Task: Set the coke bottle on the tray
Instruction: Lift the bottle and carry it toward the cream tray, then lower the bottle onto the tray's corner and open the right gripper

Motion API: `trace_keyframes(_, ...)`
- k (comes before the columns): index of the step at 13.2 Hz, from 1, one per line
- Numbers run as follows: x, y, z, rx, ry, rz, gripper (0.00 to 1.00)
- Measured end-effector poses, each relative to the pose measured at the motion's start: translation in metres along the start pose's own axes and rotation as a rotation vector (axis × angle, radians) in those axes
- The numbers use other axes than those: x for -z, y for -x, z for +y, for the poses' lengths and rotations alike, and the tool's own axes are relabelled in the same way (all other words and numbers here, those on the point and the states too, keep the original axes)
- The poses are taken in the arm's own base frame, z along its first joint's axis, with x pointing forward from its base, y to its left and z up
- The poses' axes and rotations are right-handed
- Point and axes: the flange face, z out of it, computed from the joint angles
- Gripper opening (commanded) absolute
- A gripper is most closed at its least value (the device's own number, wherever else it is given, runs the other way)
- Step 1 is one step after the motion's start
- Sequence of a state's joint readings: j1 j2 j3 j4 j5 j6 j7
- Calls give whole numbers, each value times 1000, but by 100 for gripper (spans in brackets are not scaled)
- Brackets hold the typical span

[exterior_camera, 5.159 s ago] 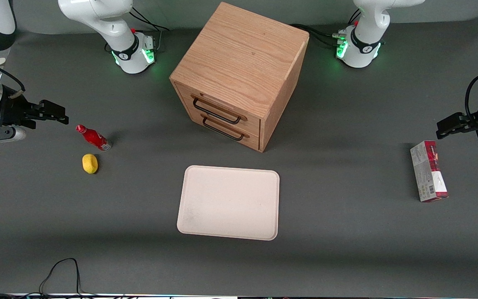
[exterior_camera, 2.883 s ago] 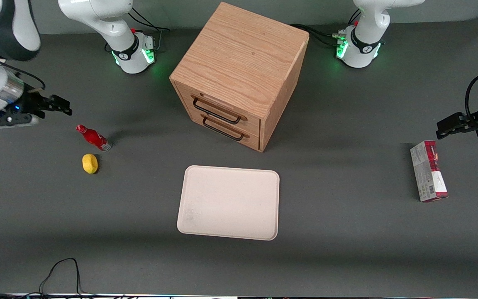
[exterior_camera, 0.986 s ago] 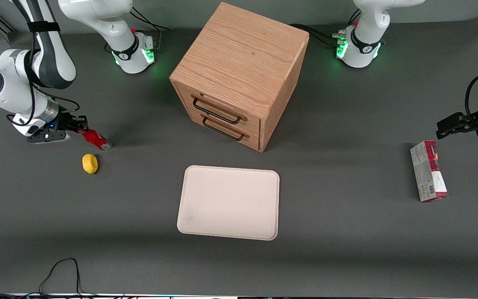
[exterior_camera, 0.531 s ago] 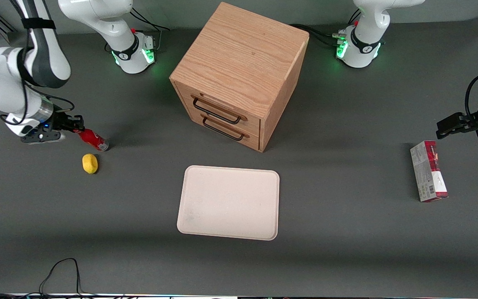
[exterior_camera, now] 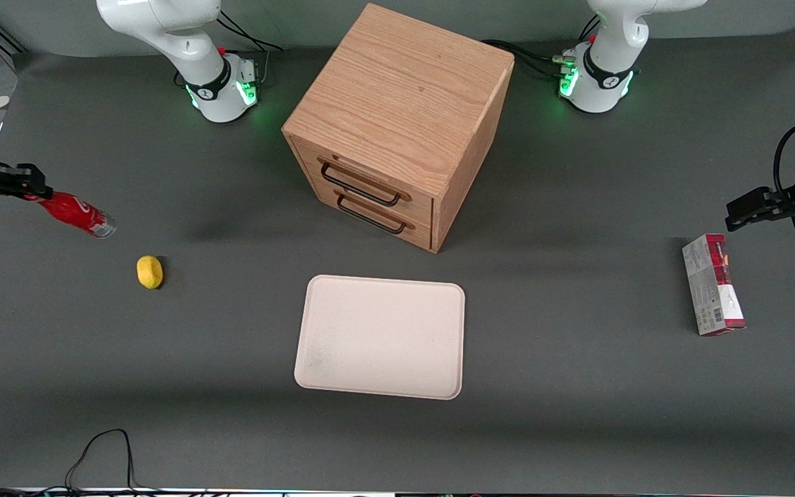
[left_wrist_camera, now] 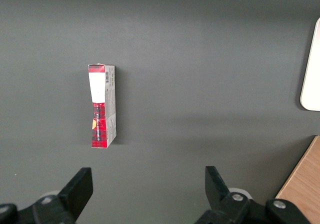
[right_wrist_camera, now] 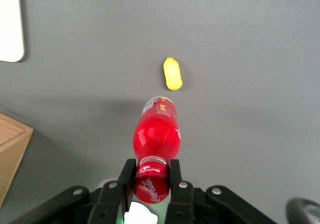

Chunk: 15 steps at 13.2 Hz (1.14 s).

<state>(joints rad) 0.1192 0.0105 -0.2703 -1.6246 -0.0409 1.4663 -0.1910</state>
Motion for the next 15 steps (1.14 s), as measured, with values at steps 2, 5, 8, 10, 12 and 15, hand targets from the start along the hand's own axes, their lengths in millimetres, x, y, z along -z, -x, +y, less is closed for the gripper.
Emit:
trace_keyframes(2, 11, -28, -12, -3, 8, -22, 0)
trace_keyframes(5, -6, -60, -25, -36, 9, -50, 0)
trace_keyframes(8, -16, -101, -77, -137, 6, -40, 0)
trace_keyframes(10, -33, -144, -141, -241, -2, -23, 0)
trace_keyframes(12, -68, -188, -194, -349, -38, 17, 0)
trace_keyframes(15, -114, -234, -235, -480, -109, 100, 0)
